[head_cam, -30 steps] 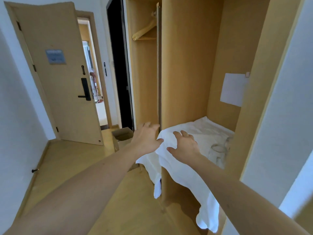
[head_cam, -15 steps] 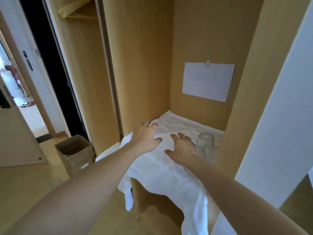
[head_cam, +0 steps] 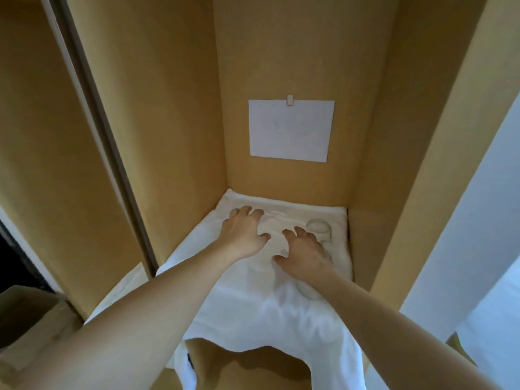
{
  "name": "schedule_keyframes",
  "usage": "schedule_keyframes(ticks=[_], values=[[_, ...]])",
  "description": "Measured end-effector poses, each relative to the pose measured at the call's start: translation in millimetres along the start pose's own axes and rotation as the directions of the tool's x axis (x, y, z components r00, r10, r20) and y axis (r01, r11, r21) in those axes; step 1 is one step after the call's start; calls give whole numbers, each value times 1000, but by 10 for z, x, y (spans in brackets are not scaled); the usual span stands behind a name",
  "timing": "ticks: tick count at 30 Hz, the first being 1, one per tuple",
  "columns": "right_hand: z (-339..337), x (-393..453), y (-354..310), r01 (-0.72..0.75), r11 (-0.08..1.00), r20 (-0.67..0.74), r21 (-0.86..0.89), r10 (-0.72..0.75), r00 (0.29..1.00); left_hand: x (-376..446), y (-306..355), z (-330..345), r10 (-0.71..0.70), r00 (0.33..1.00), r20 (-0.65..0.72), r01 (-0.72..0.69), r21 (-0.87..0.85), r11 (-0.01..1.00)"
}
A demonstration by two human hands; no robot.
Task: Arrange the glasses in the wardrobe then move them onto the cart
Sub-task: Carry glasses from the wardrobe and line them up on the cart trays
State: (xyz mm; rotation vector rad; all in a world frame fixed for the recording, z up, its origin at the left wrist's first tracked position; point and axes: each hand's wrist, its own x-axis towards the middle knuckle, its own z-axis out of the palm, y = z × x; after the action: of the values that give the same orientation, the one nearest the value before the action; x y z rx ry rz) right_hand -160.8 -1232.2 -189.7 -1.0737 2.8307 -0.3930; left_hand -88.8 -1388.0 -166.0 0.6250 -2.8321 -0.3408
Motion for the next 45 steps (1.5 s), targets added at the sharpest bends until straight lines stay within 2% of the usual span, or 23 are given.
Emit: schedule_keyframes(ticks=[10,17,21,24,28,31,37,41,45], values=[[193,9,-125,-208,978,-24,-27,208,978,351,-205,131,178,978,108,-173,-53,984],[172,32,237,-338,941,5,-31,339,941,678,125,423,280,943,179,-265,-104,959],[177,181,451,-390,919,80,52,386,919,918,327,591,333,914,231,-315,-111,943],[176,266,562,-393,911,168,123,371,913,1110,487,723,392,874,287,-389,-68,919],[234,289,671,-354,928,247,115,318,915,1359,689,856,406,835,371,-414,-62,908],[255,329,698,-347,931,262,112,309,914,1514,776,922,407,801,438,-422,-68,904],[308,406,780,-329,931,275,160,278,920,1686,955,1089,467,692,550,-519,-69,852],[351,422,830,-318,929,280,188,260,924,1739,1001,1171,485,696,529,-499,-130,857],[356,440,836,-304,934,276,189,247,929,1781,977,1178,479,732,484,-479,-135,867]])
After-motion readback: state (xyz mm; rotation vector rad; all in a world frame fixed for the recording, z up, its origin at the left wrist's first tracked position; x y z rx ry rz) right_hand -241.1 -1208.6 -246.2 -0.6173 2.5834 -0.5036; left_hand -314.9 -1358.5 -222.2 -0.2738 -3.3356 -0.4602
